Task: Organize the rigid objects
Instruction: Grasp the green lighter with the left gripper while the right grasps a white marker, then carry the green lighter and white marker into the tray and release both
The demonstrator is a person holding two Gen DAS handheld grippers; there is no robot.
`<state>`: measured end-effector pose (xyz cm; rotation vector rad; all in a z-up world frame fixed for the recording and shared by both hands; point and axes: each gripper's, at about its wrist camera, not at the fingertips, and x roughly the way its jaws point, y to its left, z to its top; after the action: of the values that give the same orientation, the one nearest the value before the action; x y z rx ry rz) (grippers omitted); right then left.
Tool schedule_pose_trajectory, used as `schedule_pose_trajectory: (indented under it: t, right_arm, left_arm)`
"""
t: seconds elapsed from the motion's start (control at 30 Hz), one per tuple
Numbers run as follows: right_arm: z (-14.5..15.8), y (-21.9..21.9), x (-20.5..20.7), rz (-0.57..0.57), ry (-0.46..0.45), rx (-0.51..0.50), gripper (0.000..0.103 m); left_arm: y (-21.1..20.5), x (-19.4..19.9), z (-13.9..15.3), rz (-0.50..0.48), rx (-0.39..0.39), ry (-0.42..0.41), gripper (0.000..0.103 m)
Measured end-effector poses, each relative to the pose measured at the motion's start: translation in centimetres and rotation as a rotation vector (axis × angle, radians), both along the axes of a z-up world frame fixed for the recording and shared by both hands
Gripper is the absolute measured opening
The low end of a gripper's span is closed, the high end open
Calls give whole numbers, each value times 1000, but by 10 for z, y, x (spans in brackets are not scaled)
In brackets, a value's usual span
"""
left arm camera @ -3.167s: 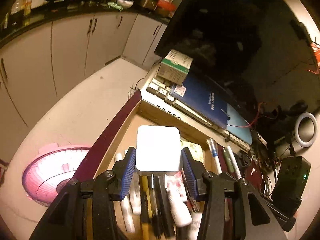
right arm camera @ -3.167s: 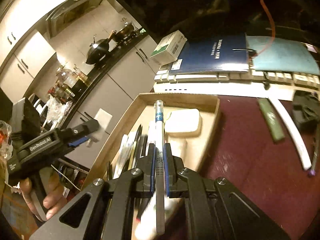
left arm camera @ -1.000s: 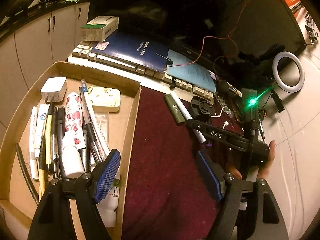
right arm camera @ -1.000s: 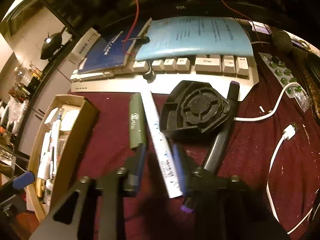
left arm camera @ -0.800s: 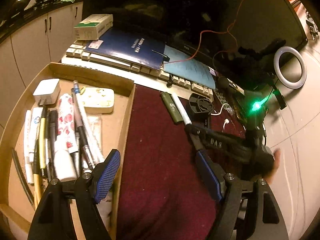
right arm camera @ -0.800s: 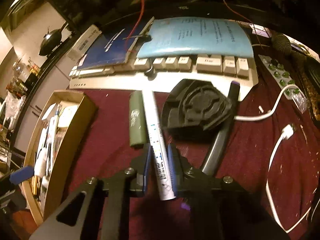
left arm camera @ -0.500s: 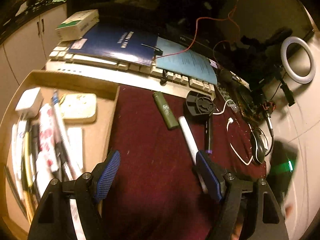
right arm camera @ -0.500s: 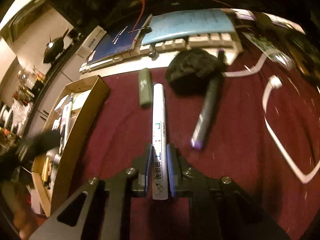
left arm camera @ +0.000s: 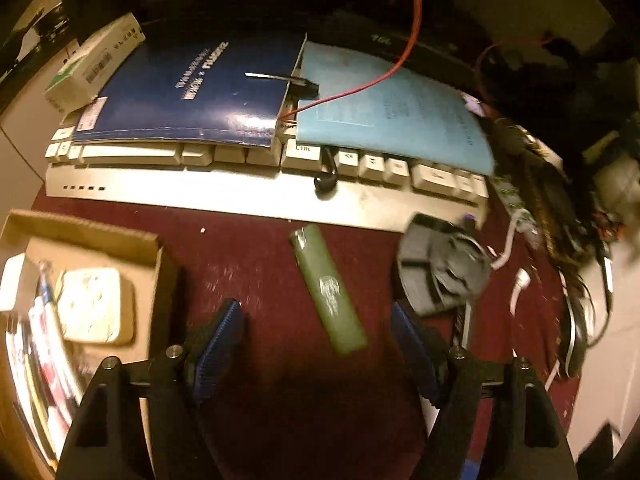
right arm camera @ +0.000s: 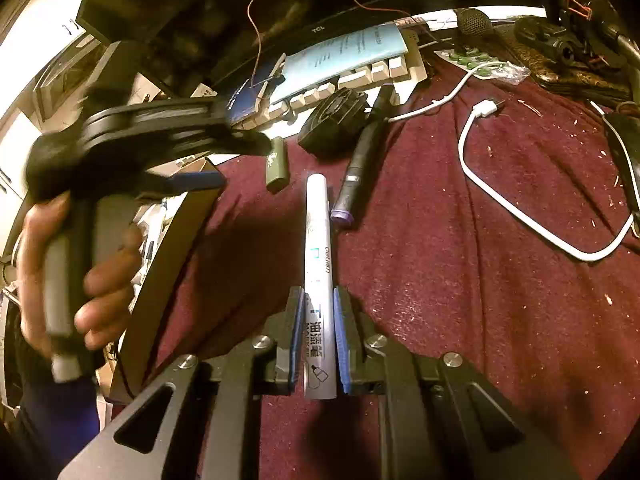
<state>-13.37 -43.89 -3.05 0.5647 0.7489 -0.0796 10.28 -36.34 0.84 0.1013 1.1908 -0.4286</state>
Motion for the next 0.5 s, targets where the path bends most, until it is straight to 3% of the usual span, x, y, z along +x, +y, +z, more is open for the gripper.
schedule_pose_trajectory:
  t: [0.13, 0.17, 0.23, 0.3, 0.37, 0.5]
  right_arm:
    - [0, 1, -1, 6, -2, -11, 15]
    - [1, 3, -1, 9, -2, -15, 15]
    - [1, 3, -2, 11, -3, -17, 15]
    - [1, 4, -2, 11, -3, -20, 15]
    - [2, 5, -2, 12, -3, -26, 15]
    - [2, 7, -2, 15, -2, -39, 15]
  left_arm:
    - [-15, 10, -12, -11, 58, 2, 63]
    - [-19, 9, -12, -16, 89, -31, 60]
    - [-22, 7, -15, -27, 138, -61, 48]
    - [-20, 5, -16, -36, 139, -70, 39]
    - [-17, 1, -17, -61, 143, -70, 24]
    - [-3, -19, -15, -118, 164, -89, 21]
